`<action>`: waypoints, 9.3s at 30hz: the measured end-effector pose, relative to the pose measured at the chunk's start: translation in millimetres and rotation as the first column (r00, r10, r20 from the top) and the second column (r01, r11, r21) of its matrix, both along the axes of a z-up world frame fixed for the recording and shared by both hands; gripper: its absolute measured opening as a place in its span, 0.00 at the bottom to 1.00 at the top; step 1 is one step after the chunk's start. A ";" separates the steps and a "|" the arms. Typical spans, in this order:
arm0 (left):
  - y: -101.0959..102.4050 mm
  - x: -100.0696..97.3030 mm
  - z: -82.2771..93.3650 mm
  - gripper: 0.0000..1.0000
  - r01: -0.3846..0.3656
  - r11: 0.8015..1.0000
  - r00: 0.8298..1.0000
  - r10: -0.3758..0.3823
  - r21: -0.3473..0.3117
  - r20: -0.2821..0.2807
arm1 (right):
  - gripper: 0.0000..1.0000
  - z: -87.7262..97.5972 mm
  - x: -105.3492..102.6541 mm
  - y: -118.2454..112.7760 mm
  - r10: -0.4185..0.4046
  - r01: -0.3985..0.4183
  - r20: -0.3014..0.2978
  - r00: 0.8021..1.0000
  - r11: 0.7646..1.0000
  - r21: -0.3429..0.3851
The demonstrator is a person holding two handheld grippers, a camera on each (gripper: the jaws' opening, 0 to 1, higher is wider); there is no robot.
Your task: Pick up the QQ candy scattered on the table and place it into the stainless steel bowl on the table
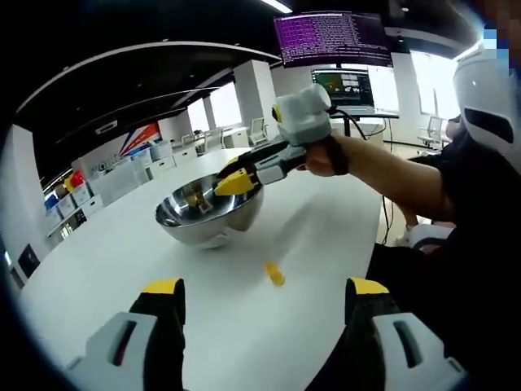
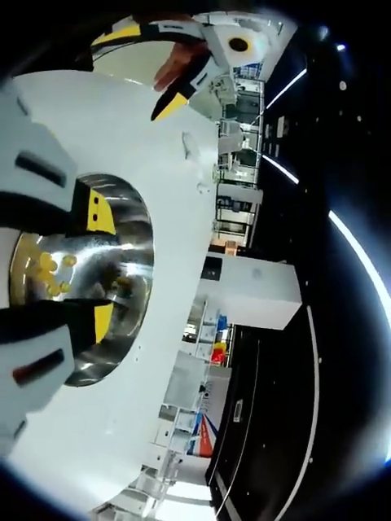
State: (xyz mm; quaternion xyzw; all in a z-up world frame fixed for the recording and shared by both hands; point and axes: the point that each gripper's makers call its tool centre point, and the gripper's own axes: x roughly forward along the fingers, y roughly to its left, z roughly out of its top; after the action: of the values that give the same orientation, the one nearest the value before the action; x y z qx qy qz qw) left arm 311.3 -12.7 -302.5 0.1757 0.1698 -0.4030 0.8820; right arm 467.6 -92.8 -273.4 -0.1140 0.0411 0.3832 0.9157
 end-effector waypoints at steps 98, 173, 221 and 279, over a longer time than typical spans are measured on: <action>3.7 -2.6 -1.7 0.79 -0.014 1.000 1.000 0.013 0.023 0.007 | 0.06 -100.5 -90.1 26.0 0.087 -0.073 -0.283 0.955 0.996 0.058; 6.0 1.3 2.4 0.79 -0.023 0.999 1.000 0.022 0.030 0.013 | 0.04 66.3 -79.8 -4.6 0.085 -0.086 0.041 0.996 0.996 0.015; 12.1 1.0 -3.3 0.79 -0.040 0.999 0.999 0.040 0.036 0.003 | 0.15 -6.5 40.6 -9.4 -0.080 0.080 0.008 0.997 0.993 -0.092; 8.1 3.9 -5.6 0.79 -0.035 0.998 0.999 0.035 0.060 0.010 | 0.12 -87.7 -99.2 37.2 0.175 -0.183 -0.192 0.966 0.983 -0.022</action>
State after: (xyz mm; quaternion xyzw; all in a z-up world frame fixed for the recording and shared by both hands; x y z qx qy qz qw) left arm 315.2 -4.7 -308.1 0.2010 0.1812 -0.3814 0.8839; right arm 368.4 -55.6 -361.1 -0.0987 0.1249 0.4723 0.8669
